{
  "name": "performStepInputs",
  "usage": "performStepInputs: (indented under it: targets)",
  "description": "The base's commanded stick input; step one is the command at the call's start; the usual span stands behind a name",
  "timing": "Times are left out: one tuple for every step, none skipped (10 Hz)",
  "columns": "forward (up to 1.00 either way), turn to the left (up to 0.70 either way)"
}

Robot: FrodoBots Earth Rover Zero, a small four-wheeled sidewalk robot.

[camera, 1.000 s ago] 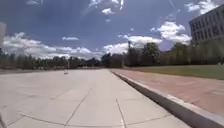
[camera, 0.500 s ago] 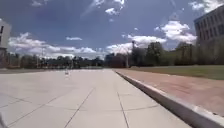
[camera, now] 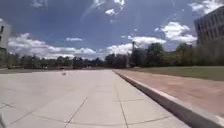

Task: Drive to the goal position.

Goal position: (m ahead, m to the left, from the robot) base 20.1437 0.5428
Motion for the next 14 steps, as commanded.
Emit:
performStepInputs:
  targets:
    - [0.70, 0.00]
    - [0.70, 0.00]
    - [0.70, 0.00]
    - [0.70, 0.00]
    - [0.70, 0.00]
    - [0.70, 0.00]
    - [0.70, 0.00]
    - [0.70, 0.00]
    - [0.70, 0.00]
    - [0.70, 0.00]
    - [0.70, 0.00]
    - [0.70, 0.00]
    - [0.70, 0.00]
    - [0.70, 0.00]
